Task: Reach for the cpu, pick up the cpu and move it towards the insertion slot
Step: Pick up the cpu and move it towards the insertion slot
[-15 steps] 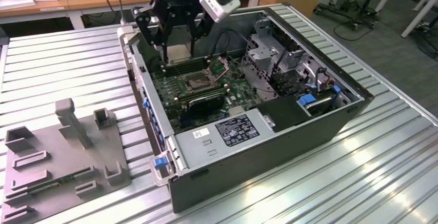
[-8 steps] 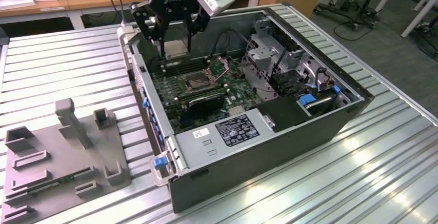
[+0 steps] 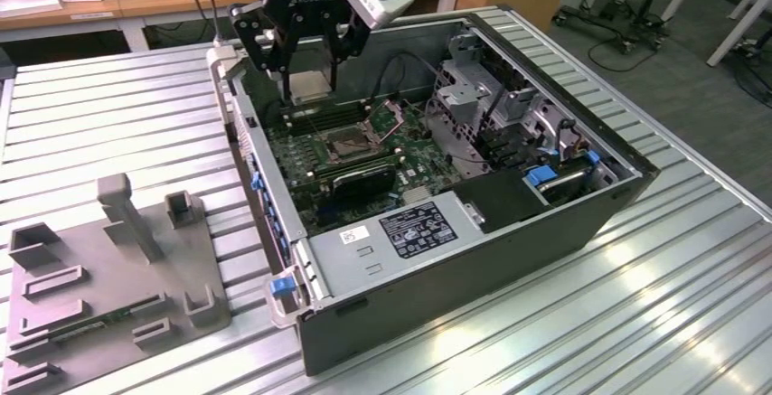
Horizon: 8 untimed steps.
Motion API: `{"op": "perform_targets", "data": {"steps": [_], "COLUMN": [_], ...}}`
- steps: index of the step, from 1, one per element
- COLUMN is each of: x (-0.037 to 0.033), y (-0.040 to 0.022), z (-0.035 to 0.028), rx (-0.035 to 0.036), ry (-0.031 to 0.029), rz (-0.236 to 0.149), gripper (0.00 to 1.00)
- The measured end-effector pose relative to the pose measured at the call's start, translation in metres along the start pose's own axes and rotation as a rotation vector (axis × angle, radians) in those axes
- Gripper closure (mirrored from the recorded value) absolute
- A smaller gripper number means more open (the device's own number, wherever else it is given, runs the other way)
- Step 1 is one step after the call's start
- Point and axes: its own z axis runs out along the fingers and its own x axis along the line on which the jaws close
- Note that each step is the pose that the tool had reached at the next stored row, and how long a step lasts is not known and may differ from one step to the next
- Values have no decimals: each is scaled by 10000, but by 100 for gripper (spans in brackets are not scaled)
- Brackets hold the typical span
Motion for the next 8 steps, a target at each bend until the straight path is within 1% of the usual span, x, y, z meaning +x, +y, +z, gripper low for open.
{"op": "perform_targets", "data": {"steps": [5, 8], "x": [-2, -30], "y": [0, 1], "z": [0, 0], "rx": [-1, -1], "ry": [0, 1], "rz": [1, 0], "gripper": [45, 45]}}
